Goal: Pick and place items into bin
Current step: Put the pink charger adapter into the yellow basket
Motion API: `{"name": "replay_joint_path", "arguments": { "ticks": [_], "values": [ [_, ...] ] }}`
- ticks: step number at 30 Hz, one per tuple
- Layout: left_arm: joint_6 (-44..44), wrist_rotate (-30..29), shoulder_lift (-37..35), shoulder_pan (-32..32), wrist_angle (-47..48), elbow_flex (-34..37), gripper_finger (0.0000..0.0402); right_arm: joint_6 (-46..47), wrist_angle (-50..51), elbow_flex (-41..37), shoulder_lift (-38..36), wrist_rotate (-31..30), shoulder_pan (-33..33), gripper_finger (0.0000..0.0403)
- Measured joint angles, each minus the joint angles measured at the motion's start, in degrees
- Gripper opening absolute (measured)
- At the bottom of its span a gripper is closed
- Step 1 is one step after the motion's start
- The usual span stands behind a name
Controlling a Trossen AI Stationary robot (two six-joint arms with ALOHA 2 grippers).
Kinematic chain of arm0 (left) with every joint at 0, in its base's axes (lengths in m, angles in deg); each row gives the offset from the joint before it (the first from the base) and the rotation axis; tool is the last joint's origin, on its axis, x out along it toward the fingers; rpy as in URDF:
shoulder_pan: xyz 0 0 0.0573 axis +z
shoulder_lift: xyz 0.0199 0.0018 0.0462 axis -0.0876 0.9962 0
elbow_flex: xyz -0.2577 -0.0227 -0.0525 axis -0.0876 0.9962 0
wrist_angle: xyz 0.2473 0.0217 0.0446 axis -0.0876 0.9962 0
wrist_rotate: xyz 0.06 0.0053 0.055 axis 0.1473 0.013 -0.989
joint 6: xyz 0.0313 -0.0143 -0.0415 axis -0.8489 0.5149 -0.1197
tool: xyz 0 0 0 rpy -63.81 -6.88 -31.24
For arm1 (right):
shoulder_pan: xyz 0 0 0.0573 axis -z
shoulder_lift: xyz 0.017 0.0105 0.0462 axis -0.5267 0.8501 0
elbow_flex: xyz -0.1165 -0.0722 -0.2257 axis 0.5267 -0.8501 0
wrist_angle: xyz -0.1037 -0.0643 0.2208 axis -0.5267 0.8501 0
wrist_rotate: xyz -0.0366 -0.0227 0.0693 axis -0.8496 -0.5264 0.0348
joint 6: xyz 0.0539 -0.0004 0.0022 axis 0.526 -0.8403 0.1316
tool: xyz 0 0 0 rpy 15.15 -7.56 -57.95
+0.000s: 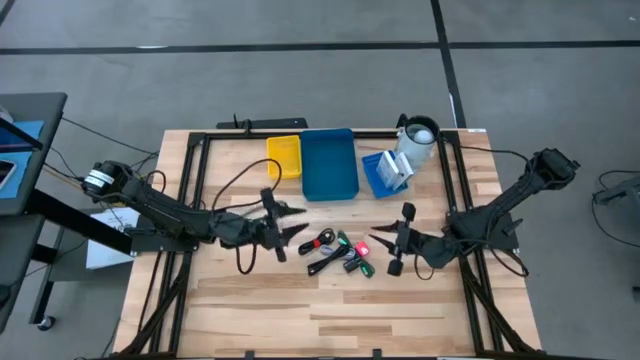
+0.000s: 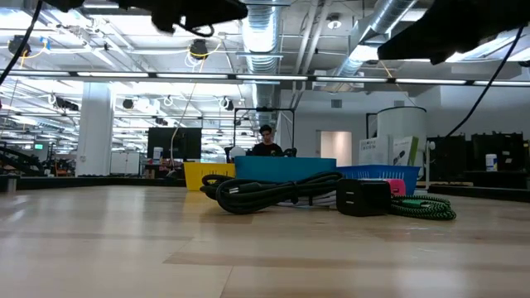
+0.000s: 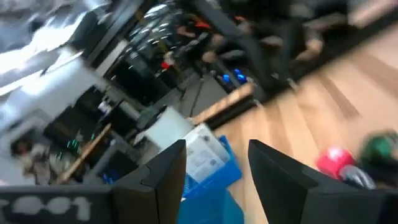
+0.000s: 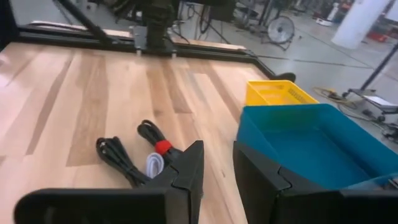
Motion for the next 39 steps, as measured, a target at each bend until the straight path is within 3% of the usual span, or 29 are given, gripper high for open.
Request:
{"name": "replay_joint_path", "arguments": {
  "ticks": [3, 5, 8, 13, 15, 17, 23, 25, 28, 30, 32, 34, 39],
  "values": [
    [6.99, -1.51, -2.47, 1.17, 1.01, -0.42, 0.0167, -1.76, -0.13, 0.02, 0.0, 1.59, 0.01, 0.0082],
    [13.39, -0.49, -4.6, 2.43, 7.56, -0.38, 0.0167, -3.01, -0.45, 0.04, 0.0, 1.69, 0.02, 0.0082],
    [23.96, 8.15, -8.41, 5.74, 20.47, -0.37, 0.0167, -5.14, -0.29, 0.15, 0.0, 1.71, 0.34, 0.0082],
    [37.18, 28.7, -12.94, 12.14, 38.7, -0.33, 0.0167, -9.33, 1.61, 3.14, 0.0, 1.83, 2.11, 0.0082],
    [38.22, 32.51, -13.44, 13.69, 41.87, -0.33, 0.0167, -11.14, 4.5, 5.33, 0.0, 2.25, 3.45, 0.0082],
    [38.3, 32.45, -13.74, 14.53, 43.09, -0.31, 0.0167, -11.69, 9.16, 8.53, 0.0, 4.42, 5.32, 0.0082],
    [34.87, 20.21, -13.74, 15.57, 43.67, -0.31, 0.0167, -8.18, 27.88, 19.92, 0.85, 20.18, 12.96, 0.0082],
    [31.78, 12.32, -13.74, 15.72, 43.86, -0.31, 0.0167, -8.13, 34.07, 23.26, 2.05, 25.02, 15.4, 0.0082],
    [29.74, -4.14, -13.74, 15.84, 44.81, -0.31, 0.0167, -9.57, 39.8, 28.65, 5.0, 31.51, 18.63, 0.0082],
    [32.26, -15.2, -13.74, 15.83, 45.84, -0.31, 0.0167, -11.21, 44.68, 31.16, 7.67, 35.36, 20.49, 0.0082],
    [36.63, -20.43, -14.28, 15.82, 47.85, -0.31, 0.0167, -13.47, 46.13, 33.65, 10.85, 38.81, 21.85, 0.0082],
    [38.37, -16.47, -15.62, 15.85, 49.83, -0.31, 0.0167, -16.31, 47.46, 35.44, 13.25, 42.12, 22.8, 0.0082],
    [37.16, 16.5, -20.52, 17.2, 54.7, -0.29, 0.0167, -20.86, 49.5, 39.99, 20.48, 46.13, 23.51, 0.0082]
  ]
}}
